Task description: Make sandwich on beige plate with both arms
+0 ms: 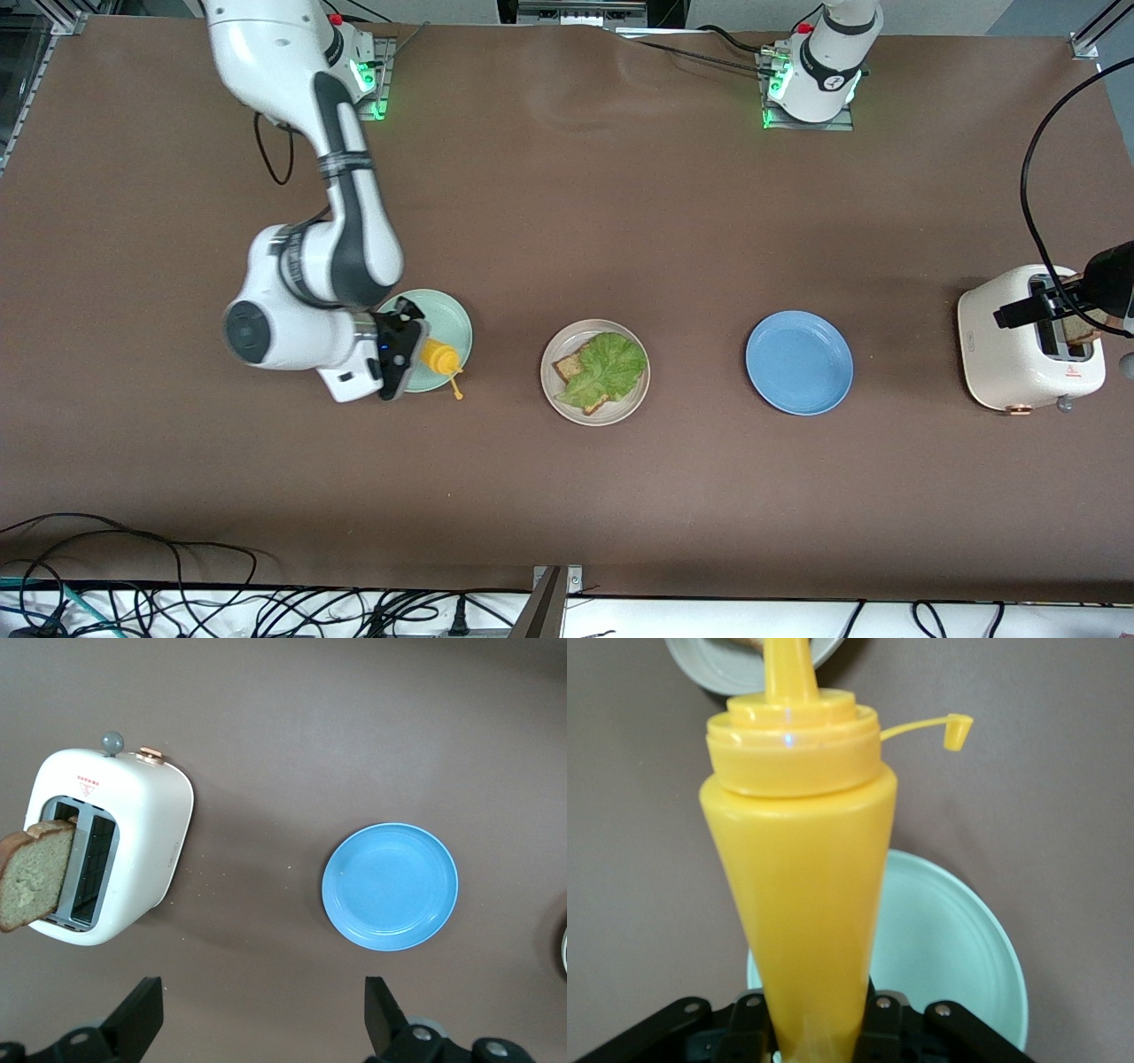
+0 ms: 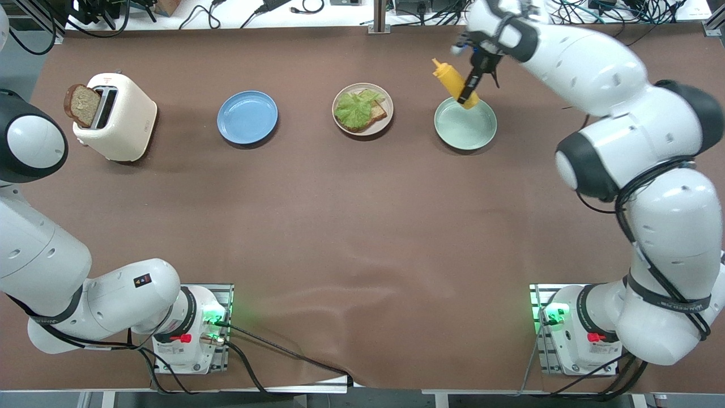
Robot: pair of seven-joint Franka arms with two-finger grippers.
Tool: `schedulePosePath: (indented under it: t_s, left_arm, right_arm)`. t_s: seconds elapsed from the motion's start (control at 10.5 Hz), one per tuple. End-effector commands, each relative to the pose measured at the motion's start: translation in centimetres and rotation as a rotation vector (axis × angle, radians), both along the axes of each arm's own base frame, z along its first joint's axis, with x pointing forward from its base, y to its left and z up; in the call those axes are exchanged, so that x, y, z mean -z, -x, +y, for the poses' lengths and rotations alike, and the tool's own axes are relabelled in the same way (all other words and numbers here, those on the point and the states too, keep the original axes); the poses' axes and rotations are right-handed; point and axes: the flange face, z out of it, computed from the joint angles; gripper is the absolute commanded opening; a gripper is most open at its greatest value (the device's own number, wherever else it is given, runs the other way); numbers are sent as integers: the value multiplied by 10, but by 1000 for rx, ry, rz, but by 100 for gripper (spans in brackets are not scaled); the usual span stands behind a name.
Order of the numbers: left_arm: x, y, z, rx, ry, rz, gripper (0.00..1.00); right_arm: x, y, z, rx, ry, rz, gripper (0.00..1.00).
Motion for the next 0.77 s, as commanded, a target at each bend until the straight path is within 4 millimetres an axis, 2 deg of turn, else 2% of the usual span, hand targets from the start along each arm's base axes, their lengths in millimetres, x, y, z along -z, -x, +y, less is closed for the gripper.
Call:
schedulePosePath:
  t_s: [0.0, 0.1, 0.19, 0.48, 0.67]
  left_arm:
    - [-2, 2, -3, 8, 19, 0, 100]
    - [-3, 2, -3, 6, 18, -2, 100]
    - [-3, 2, -3, 6, 18, -2, 100]
    - [-3, 2, -4, 9, 19, -2, 100]
    - [-3, 2, -3, 9, 19, -2, 100]
  right_arm:
    - [1, 11, 82, 19, 267, -14, 0]
    - [4, 20, 119, 13, 353, -33, 0]
    - [12, 29, 144, 17, 414, -46, 0]
    - [27, 59, 179, -82, 580, -121, 0]
    - [38, 67, 185, -116, 657, -144, 0]
